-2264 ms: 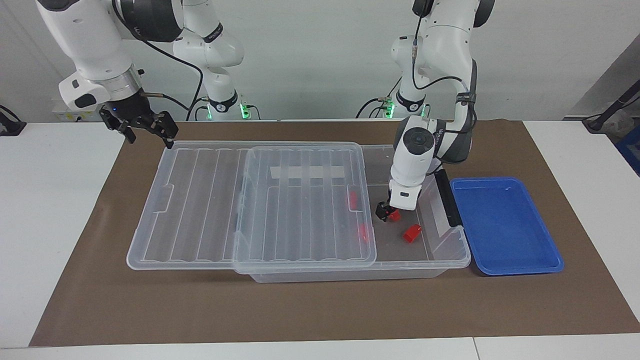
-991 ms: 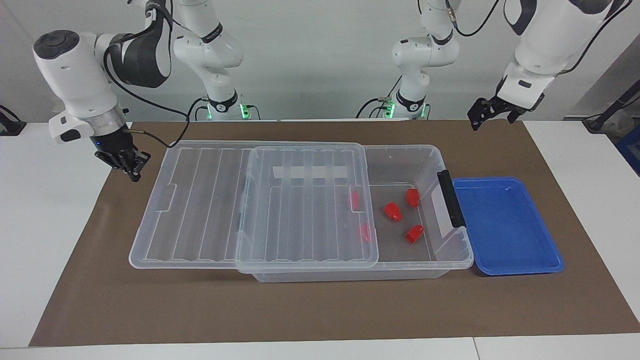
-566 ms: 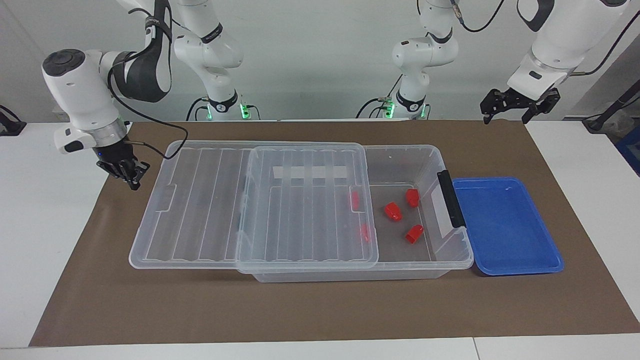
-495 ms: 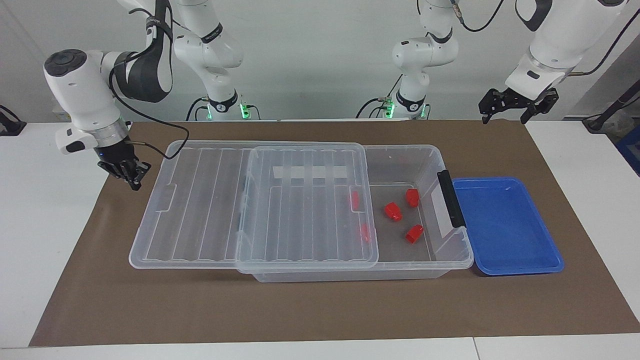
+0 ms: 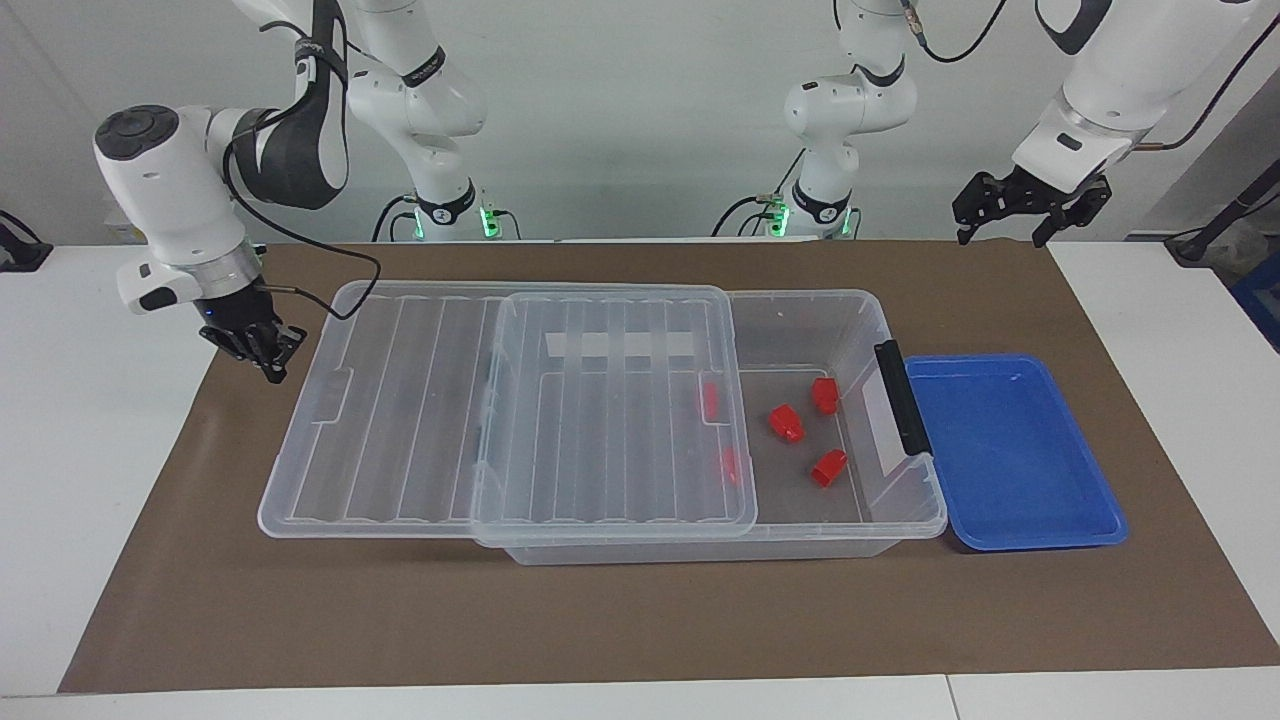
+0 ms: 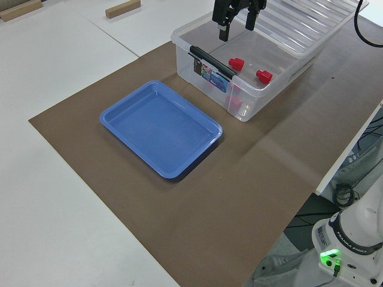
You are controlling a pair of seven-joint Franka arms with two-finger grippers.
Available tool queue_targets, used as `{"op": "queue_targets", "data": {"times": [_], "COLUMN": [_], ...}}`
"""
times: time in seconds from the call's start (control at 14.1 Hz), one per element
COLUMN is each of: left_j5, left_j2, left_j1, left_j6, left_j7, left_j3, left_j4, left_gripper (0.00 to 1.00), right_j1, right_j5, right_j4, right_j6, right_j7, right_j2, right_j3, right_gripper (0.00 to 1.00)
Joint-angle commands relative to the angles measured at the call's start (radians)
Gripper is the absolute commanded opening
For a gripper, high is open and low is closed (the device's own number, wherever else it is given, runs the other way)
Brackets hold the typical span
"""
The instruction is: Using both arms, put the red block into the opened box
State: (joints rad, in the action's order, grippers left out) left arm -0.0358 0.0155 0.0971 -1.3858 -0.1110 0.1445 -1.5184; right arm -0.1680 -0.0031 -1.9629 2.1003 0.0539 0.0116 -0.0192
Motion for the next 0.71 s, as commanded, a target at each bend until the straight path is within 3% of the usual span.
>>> {"op": "queue_targets", "data": {"times": [0.0, 0.64], "left_j5": [0.019, 0.031], "left_j2": [0.034, 0.035], "left_j1": [0.001, -0.046], "left_j6": [-0.058, -0.107], "left_j7": [-0.007, -0.007], "left_j3": [-0.005, 0.007], "left_j4": [-0.046, -0.055], "left_gripper": [1.00, 1.00], "right_j1": [0.001, 0.116], "right_j5": [0.054, 0.069], "right_j4": [-0.010, -0.011], "right_j6": [0.024, 0.018], "right_j7": [-0.060, -0.062], "right_j2": [0.013, 0.014], "right_j3": [-0.002, -0.007], "right_gripper": [0.00, 0.00]}}
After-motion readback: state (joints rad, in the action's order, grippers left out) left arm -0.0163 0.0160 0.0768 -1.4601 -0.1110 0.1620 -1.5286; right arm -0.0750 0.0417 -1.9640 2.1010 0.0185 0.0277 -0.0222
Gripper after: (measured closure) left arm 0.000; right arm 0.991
